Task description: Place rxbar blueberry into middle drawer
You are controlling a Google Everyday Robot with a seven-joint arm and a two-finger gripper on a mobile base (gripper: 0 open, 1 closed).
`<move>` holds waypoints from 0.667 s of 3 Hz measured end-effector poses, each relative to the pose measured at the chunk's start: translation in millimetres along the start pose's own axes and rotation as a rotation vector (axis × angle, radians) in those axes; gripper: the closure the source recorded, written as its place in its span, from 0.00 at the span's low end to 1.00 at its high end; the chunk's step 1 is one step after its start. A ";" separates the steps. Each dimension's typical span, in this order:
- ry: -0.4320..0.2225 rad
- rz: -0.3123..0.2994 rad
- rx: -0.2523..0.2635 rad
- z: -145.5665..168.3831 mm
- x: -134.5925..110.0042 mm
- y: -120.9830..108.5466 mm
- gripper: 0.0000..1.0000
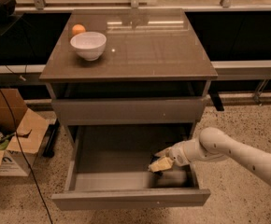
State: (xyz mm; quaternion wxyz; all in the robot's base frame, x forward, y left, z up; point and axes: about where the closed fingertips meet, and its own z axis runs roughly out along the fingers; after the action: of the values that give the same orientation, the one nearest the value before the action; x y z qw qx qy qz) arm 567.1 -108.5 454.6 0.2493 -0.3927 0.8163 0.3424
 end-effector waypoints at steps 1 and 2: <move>-0.007 0.035 0.031 7.1 24.5 -19.8 0.59; 0.002 0.067 0.072 11.9 44.6 -32.4 0.36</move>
Offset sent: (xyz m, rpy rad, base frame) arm 0.0027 -0.0468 -0.0739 -0.0691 0.0242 -0.1558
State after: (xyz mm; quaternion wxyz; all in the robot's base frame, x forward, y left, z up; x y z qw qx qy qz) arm 569.7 -135.3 405.1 0.2511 -0.3561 0.8411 0.3205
